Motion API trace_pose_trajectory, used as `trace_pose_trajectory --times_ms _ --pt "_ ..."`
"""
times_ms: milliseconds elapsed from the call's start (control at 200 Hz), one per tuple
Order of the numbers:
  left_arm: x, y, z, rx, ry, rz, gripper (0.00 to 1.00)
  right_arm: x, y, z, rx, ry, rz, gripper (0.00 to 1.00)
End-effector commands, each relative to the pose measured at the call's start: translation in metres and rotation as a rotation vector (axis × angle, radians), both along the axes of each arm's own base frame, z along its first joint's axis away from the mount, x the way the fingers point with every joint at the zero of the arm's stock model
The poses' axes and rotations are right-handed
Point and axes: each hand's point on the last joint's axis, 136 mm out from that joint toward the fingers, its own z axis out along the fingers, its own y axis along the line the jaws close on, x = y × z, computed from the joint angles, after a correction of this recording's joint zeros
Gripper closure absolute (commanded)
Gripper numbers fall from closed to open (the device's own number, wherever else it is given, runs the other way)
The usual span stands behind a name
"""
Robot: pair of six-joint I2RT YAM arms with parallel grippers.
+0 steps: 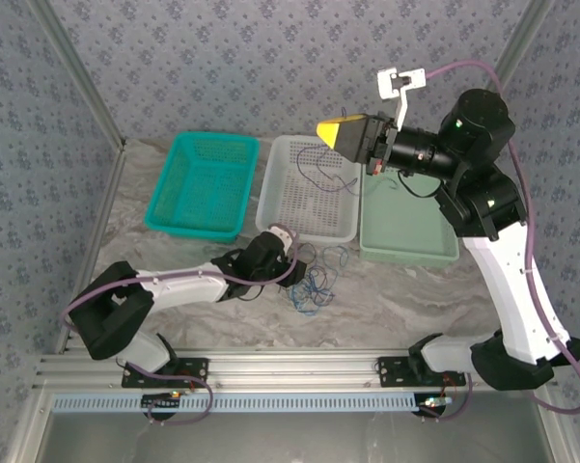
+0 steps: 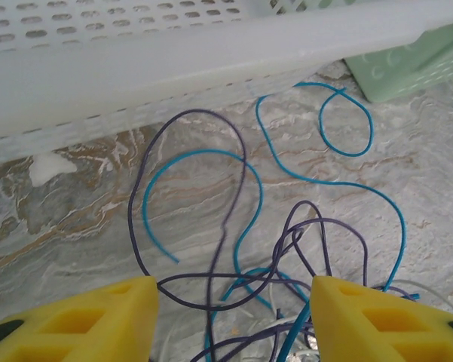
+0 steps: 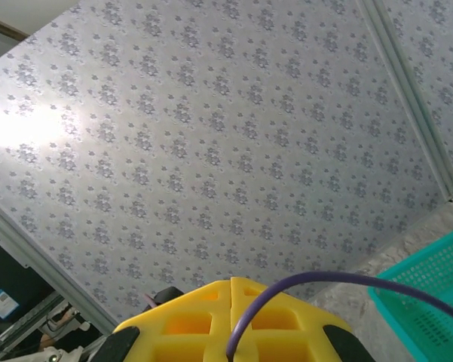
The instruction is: Untangle the cables
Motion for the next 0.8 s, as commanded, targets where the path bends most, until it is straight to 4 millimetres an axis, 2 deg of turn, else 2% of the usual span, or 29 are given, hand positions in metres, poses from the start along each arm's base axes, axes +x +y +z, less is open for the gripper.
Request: trace_pose_trajectory --times_ms 0,90,195,295,400,570,710,800 --pt "-0.002 0.006 0.014 -0.013 -0.031 0.015 0.43 0.008 -0.005 0.004 -0.013 -0.031 -0.042 1.00" --pt "-0.002 0.008 0.018 -0.014 -0.047 0.016 0.43 0.022 -0.006 -0.003 -0.041 -0.029 -0.067 1.00" --pt "-0.004 0.010 0.019 -0.013 -0.047 0.016 0.42 0.043 -0.006 -0.023 -0.084 0.013 -0.091 1.00" --pt "-0.005 0.013 0.021 -0.020 -0.047 0.024 0.41 0.055 -0.008 -0.038 -0.114 0.030 -0.112 1.00" --pt "-0.006 0.022 0.026 -0.029 -0.065 0.051 0.39 0.063 -0.010 -0.053 -0.157 0.028 -0.144 1.00" --pt "-0.007 0.045 0.046 -0.040 -0.132 0.108 0.33 0.084 -0.014 -0.080 -0.215 0.046 -0.180 1.00" --pt "-0.010 0.060 0.054 -0.039 -0.164 0.136 0.26 0.105 -0.006 -0.110 -0.262 0.081 -0.169 1.00" --pt "-0.013 0.065 0.053 -0.042 -0.168 0.143 0.24 0.124 0.000 -0.139 -0.303 0.133 -0.161 1.00"
